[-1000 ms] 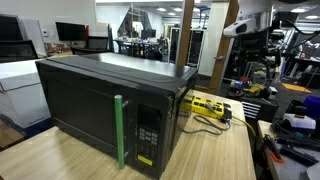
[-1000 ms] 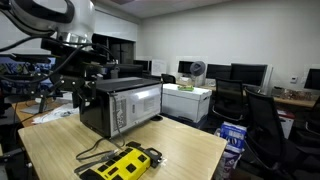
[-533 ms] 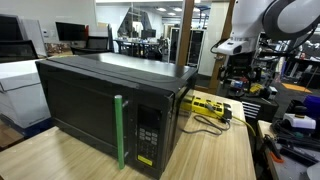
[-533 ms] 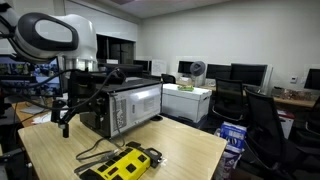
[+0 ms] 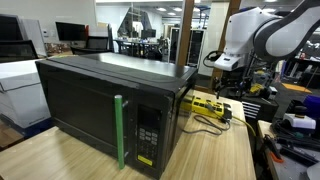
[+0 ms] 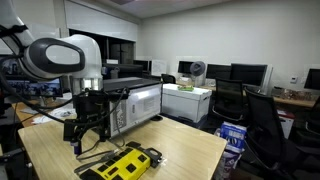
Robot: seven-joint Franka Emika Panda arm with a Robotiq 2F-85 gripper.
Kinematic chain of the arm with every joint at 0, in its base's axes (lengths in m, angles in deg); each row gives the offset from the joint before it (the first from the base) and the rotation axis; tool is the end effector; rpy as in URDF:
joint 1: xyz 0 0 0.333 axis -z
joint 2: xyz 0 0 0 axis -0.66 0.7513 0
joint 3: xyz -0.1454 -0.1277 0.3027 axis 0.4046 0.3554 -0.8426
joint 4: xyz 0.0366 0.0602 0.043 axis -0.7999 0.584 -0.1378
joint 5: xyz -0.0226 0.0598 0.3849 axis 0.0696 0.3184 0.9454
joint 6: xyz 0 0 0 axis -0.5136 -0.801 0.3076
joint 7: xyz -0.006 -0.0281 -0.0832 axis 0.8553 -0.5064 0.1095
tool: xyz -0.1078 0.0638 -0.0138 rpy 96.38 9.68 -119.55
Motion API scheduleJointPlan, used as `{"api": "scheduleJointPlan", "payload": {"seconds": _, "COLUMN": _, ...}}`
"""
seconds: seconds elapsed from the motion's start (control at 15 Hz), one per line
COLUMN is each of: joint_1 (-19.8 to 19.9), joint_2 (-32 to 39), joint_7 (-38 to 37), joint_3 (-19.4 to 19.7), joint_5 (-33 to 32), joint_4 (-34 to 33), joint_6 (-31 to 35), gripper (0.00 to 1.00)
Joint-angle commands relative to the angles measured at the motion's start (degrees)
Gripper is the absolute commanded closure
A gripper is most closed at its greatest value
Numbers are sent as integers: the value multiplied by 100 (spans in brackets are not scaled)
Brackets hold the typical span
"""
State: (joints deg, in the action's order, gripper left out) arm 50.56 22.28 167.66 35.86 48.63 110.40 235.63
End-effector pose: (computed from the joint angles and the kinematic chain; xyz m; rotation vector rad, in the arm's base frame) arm 0.3163 -0.1775 0.2808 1.8451 2.4428 -0.4093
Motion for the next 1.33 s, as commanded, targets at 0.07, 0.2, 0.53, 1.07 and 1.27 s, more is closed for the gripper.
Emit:
{"api": "scheduleJointPlan", "payload": {"seconds": 0.07, "joint_1": 315, "joint_2": 613, "joint_7": 110, "joint_3": -220, "joint_5": -546, "joint_4": -119, "joint_6": 640, "gripper": 0}}
{"api": "scheduleJointPlan", "payload": {"seconds": 0.2, "joint_1": 344, "joint_2": 790, "joint_7": 95, "joint_3": -264, "joint_5": -704, "joint_4": -167, "joint_6": 823, "gripper": 0}}
{"api": "scheduleJointPlan", "payload": {"seconds": 0.53, "joint_1": 341, "joint_2": 1271, "joint_7": 35, "joint_3": -378, "joint_5": -932, "joint_4": -411, "joint_6": 1200, "gripper": 0}}
{"api": "scheduleJointPlan", "payload": {"seconds": 1.07, "joint_1": 352, "joint_2": 1827, "joint_7": 30, "joint_3": -489, "joint_5": -958, "joint_4": -756, "joint_6": 1413, "gripper": 0}}
{"api": "scheduleJointPlan", "payload": {"seconds": 1.27, "joint_1": 356, "joint_2": 1958, "joint_7": 4, "joint_3": -483, "joint_5": -980, "joint_4": -816, "joint_6": 1394, "gripper": 0}}
